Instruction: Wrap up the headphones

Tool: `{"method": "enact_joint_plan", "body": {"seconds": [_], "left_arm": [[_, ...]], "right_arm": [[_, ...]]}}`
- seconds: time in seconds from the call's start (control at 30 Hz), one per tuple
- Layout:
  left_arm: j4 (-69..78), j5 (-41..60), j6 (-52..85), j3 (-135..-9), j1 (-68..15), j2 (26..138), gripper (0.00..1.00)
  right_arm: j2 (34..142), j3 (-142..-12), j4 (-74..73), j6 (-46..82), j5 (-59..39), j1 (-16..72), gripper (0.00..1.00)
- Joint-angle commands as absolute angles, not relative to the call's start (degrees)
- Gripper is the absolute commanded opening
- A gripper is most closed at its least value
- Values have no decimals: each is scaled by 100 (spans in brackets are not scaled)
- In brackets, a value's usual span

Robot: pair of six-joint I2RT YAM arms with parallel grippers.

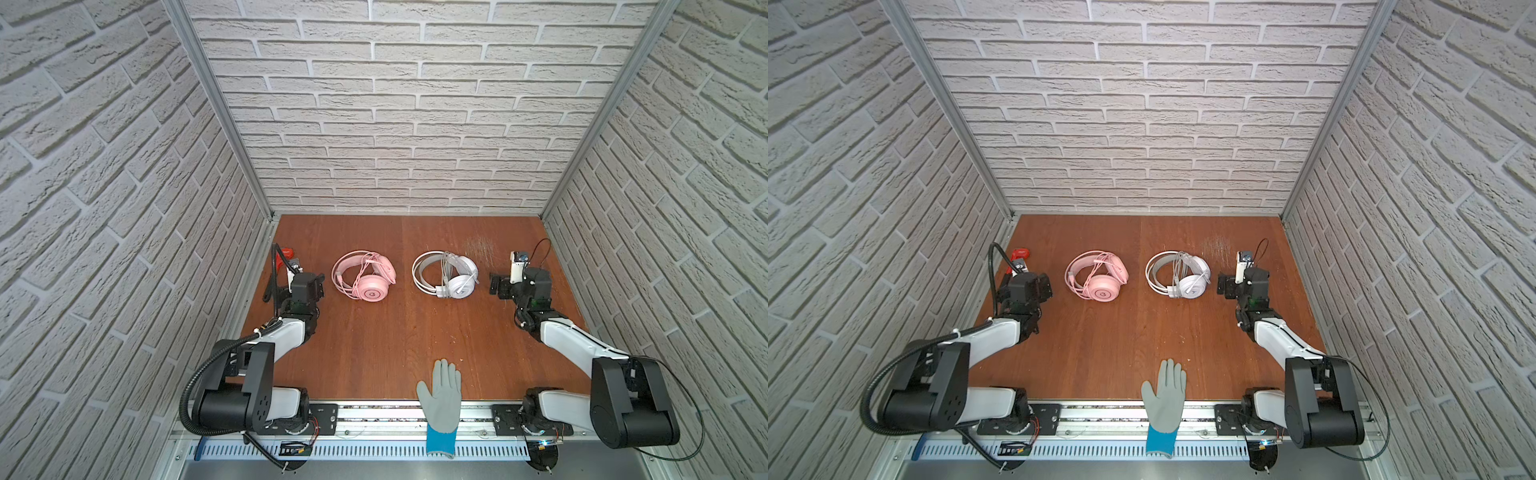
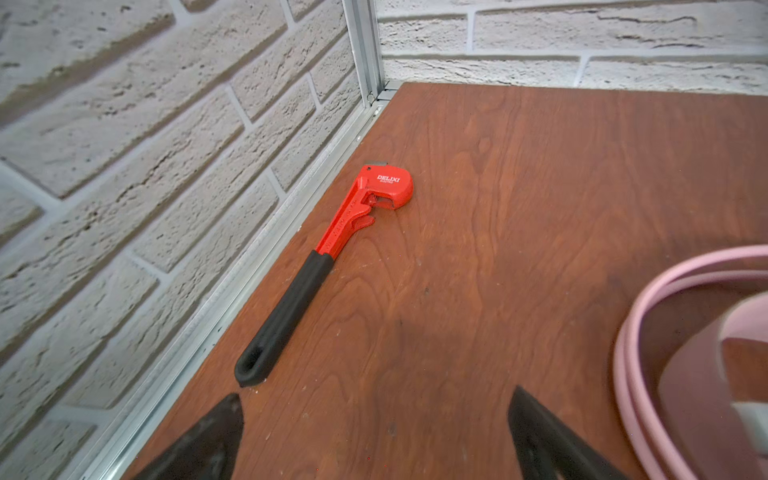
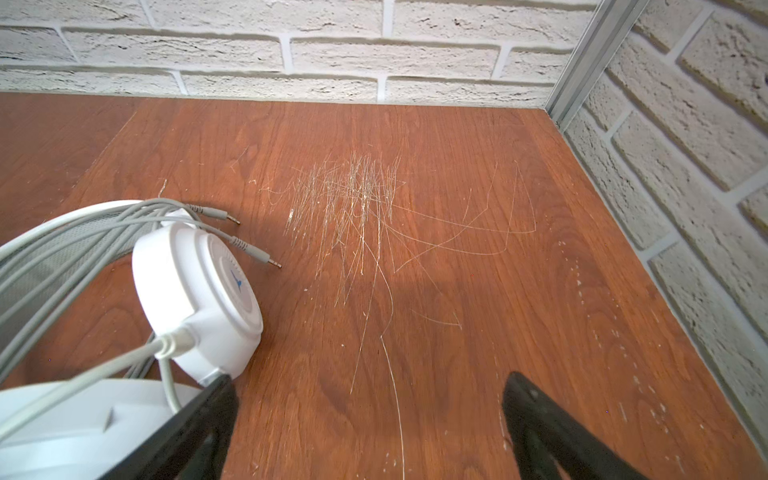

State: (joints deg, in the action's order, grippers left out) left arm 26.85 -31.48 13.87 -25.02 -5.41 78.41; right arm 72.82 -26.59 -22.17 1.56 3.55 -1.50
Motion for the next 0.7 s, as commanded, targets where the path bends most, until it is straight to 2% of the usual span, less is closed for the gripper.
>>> {"method": "enact_joint_plan", "body": {"seconds": [0.0,0.17,0.23,0.4,0.67], "left_arm": [[3888,-3197,885,-2457,-445,8073,98],[4661,-2738,869,-2397,-62,8586,98],[4933,-2577,786,-2265,-72,8626,98],[4938,-2333,827,-2238,0,8607,98],[4656,-1745,766,-2438,116,8730,98]], "right_arm": [[7470,-2332,-3299,296,225,-166,100],[7921,-2337,-3807,296,-272,-154,100],[8178,-2092,-4500,251,-323,-142,100],[8516,-1772,-5472,255,-398,-141,100],[8525,-1907,-5210,231,-408,-141,100]]}}
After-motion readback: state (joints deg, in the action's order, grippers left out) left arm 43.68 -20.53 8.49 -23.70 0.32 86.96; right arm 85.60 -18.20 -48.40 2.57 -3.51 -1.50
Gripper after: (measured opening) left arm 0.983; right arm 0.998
